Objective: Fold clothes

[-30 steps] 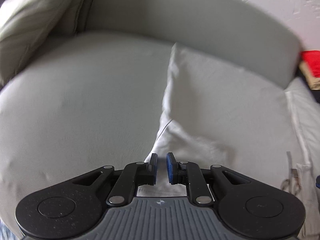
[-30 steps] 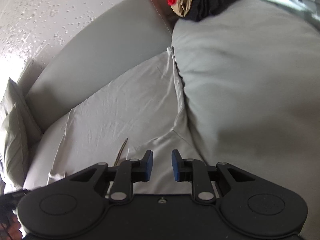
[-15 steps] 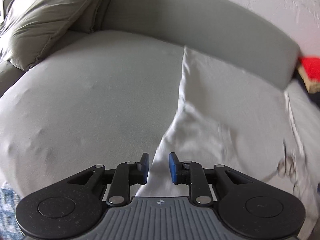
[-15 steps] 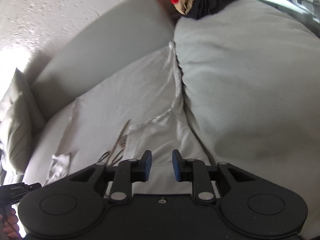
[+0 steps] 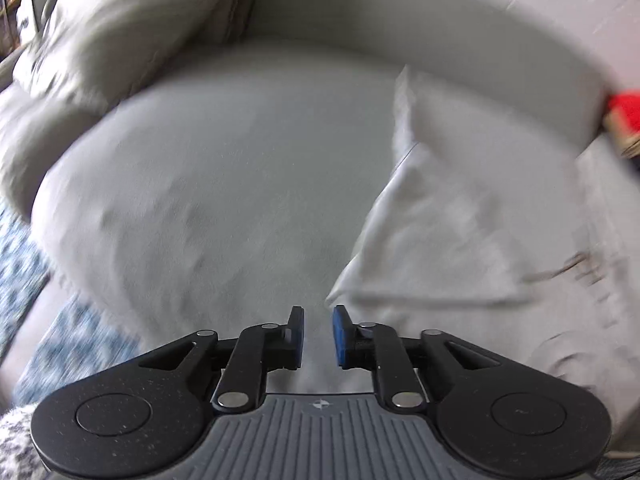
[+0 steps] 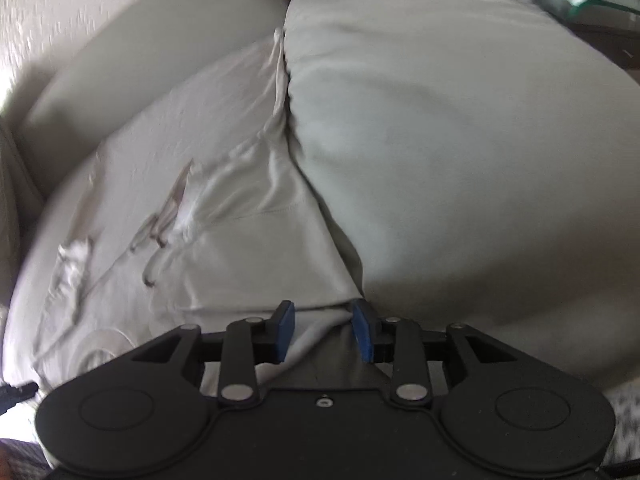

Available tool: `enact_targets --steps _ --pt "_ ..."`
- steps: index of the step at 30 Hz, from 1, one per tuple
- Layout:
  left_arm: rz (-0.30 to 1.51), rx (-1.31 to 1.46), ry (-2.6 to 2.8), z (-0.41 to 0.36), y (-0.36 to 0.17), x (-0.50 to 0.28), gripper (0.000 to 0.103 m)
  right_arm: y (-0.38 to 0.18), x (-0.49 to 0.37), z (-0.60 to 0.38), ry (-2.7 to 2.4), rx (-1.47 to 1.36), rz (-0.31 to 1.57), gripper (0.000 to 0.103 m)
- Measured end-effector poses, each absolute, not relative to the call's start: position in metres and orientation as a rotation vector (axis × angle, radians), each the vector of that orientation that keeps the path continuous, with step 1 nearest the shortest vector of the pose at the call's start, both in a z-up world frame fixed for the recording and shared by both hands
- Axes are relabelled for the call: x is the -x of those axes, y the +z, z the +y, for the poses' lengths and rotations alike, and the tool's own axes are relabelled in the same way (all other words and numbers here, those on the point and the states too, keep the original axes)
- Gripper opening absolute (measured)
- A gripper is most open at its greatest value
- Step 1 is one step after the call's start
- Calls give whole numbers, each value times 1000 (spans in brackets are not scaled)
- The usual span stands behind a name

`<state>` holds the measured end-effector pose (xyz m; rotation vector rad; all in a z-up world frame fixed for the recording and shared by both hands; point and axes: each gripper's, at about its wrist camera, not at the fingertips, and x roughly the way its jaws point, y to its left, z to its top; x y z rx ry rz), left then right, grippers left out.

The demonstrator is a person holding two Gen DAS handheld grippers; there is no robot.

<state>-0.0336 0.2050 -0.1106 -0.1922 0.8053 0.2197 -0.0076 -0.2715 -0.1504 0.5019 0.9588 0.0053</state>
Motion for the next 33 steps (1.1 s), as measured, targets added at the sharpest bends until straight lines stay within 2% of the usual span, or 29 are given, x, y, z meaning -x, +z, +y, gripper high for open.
enact_targets --steps 4,5,7,13,18,23,28,33 --pt "756 190 164 194 -104 37 18 -142 6 -274 81 -568 849 37" --pt "767 184 137 187 -107 32 19 -143 1 -269 113 -569 846 27" --pt "797 143 105 169 -114 20 19 -145 -8 -255 177 -557 852 20" --pt "878 -3 22 116 -133 -3 22 -159 -26 -212 204 -424 938 19" --pt "917 -71 -49 111 -135 27 23 -156 -8 -196 239 -275 985 20" --pt "953 -139 -120 106 -136 58 25 -151 32 -199 295 -269 1011 23" --pt "816 -66 -122 109 -105 61 26 -123 39 -195 369 -309 926 23" --pt "656 2 -85 119 -48 42 28 -61 19 -187 438 -336 786 23"
